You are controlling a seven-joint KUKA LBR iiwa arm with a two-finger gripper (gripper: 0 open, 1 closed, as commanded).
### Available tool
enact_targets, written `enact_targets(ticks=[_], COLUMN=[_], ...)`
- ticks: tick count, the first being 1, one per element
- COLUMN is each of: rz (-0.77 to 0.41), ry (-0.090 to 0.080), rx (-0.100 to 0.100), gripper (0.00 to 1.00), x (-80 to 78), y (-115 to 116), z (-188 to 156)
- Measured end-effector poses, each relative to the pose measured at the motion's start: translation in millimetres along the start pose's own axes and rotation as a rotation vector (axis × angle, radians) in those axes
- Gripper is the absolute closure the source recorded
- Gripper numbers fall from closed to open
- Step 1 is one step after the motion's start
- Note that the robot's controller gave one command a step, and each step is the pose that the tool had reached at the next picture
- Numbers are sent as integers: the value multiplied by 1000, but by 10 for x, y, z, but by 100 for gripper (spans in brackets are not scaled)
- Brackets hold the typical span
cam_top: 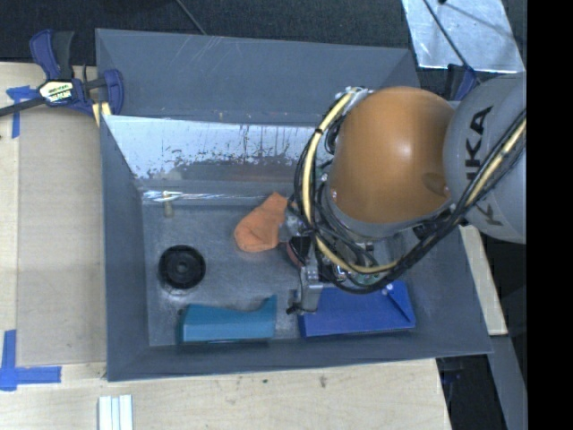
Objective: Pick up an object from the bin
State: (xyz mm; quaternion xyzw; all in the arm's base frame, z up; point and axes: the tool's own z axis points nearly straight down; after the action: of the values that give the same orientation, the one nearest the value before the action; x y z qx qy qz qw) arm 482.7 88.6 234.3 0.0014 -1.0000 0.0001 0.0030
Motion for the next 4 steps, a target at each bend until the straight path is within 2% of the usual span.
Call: enact_targets(ticks=[1, 2, 3, 4], rz=[3, 2, -167, -260], ry=[-9, -7, -27, -18], rx=[-1, -1, -1, 1], gripper=[0, 0, 0, 0], x=[-16, -20, -118, -624], y=[-6, -6, -113, -486], z=[-43, -55, -268, 435])
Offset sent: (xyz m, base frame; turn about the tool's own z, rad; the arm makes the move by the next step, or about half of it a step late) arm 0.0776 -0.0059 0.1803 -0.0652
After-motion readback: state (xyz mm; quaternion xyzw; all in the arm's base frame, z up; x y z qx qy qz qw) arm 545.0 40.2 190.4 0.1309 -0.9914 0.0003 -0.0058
